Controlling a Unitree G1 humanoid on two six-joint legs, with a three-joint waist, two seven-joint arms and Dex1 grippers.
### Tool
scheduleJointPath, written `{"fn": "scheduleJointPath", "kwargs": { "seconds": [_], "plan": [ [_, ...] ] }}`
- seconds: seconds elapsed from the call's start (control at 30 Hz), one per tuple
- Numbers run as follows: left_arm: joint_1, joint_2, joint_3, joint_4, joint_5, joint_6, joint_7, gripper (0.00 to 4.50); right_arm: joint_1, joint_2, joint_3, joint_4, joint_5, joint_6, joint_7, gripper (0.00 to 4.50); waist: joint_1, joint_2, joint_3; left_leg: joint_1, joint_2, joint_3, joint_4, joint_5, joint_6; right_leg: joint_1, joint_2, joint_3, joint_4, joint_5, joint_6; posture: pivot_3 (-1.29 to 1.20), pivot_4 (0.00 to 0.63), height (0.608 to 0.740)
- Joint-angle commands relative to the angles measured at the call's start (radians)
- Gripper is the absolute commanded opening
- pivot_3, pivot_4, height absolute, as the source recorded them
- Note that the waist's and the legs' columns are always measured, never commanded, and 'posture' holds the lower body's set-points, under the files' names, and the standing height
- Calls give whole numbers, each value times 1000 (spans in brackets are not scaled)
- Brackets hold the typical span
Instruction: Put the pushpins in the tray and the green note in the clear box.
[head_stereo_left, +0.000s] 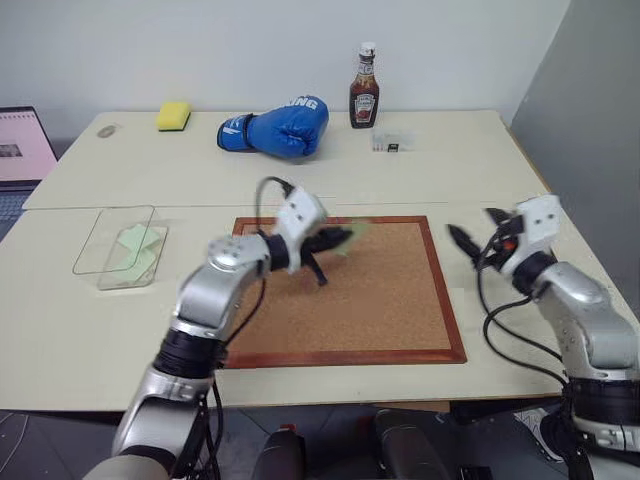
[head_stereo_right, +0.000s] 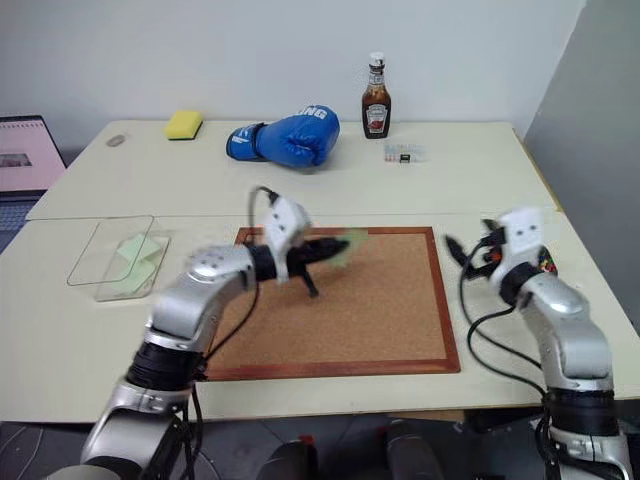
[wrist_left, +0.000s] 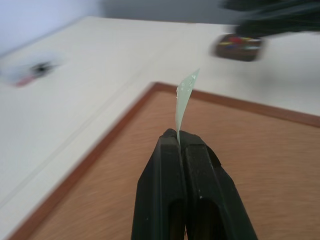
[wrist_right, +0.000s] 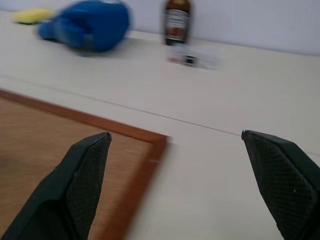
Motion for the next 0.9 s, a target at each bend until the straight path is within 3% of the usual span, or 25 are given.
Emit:
{"fn": "scheduleJointPath", "kwargs": {
  "seconds": [0.03,0.23,0.4,0.8,0.9],
  "plan": [
    [-37,41,154,57,26,-3,157,0,-44,8,60,-181,106,86,50,4443,2,0,0,0,0,0,0,0,0,0,0,0,0,0,0,0,150,740],
    [-84,63,346,155,128,-10,540,0,-146,80,174,-275,197,191,54,4443,6,-1,1,-1,0,-2,0,0,0,0,0,-2,-1,0,0,0,150,740],
    [-87,70,446,182,179,5,750,0,-198,108,219,-277,230,215,86,4443,15,-1,1,-3,0,-3,0,0,0,0,-1,-4,-2,0,0,0,150,740],
    [3,43,557,190,179,115,961,0,-216,119,225,-258,230,217,92,4443,31,-2,1,-3,0,-4,0,0,-1,0,-1,-6,-1,0,0,0,150,740],
    [13,29,572,192,150,137,963,470,-209,114,219,-266,230,222,85,4500,33,-2,1,-3,0,-4,0,0,-1,0,-2,-6,-1,0,0,0,150,740]
  ]
}}
